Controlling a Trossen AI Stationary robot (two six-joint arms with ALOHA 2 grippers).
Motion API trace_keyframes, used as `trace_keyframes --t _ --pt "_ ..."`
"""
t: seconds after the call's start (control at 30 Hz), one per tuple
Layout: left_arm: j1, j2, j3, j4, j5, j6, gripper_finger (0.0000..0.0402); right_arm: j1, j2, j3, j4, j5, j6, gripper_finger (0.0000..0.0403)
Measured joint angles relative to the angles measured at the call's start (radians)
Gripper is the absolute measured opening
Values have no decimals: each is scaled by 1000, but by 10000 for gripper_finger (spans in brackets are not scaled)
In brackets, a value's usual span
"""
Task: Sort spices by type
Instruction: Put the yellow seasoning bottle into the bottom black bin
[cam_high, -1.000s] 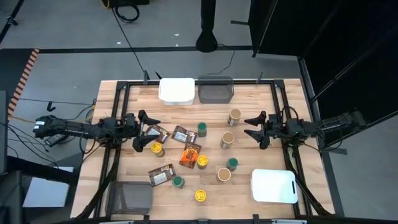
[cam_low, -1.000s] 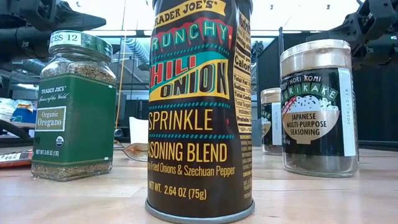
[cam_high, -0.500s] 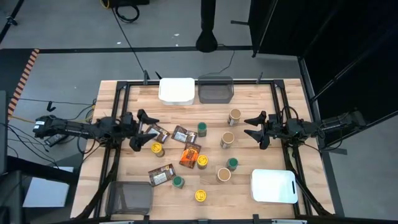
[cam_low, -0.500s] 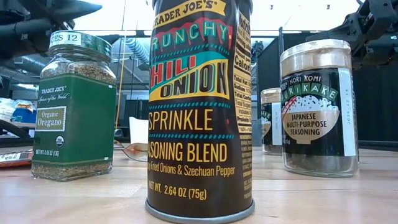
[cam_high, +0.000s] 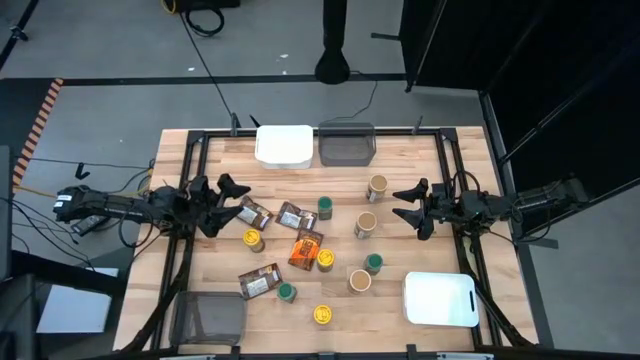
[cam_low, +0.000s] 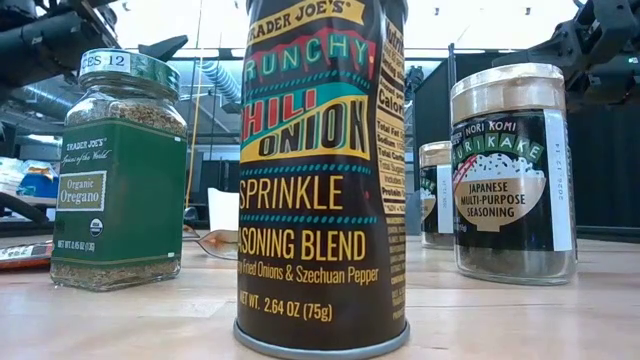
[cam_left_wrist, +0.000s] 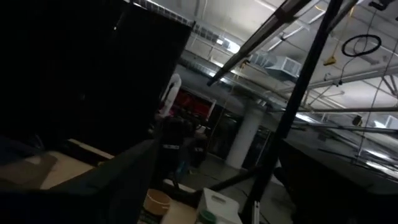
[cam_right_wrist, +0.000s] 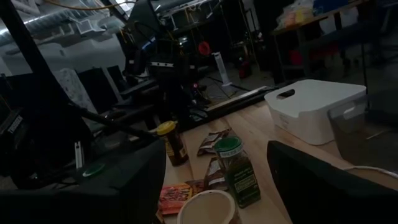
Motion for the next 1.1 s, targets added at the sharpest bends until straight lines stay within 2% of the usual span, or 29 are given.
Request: trace_keyframes --t 0.1,0.27,0.33,0.4,0.47,0.57,0.7,0.8,1.0,1.1 --pt "0 0 0 8 -2 -4 346 0 0 0 2 0 0 287" --pt "1 0 7 70 -168 -54 346 -1 0 0 11 8 0 287" --pt "1 0 45 57 -226 -110 346 -6 0 0 53 9 0 287" --pt "0 8 127 -17 -229 -127 346 -11 -2 0 99 5 4 287" --pt "0 30 256 -195 -222 -120 346 -12 -2 0 181 3 38 287" --pt "0 107 505 -585 -205 -76 346 -12 -3 0 311 1 79 287" --pt "0 271 851 -1148 -191 -116 346 -6 -3 0 470 -65 173 287" --pt "0 415 1060 -1511 -149 -194 346 -4 -3 0 489 -106 184 287" --pt "-14 689 1327 -1970 56 -204 346 -5 -1 0 487 -180 209 287" --pt "-36 811 1416 -2142 82 -174 346 -5 0 0 486 -180 205 287"
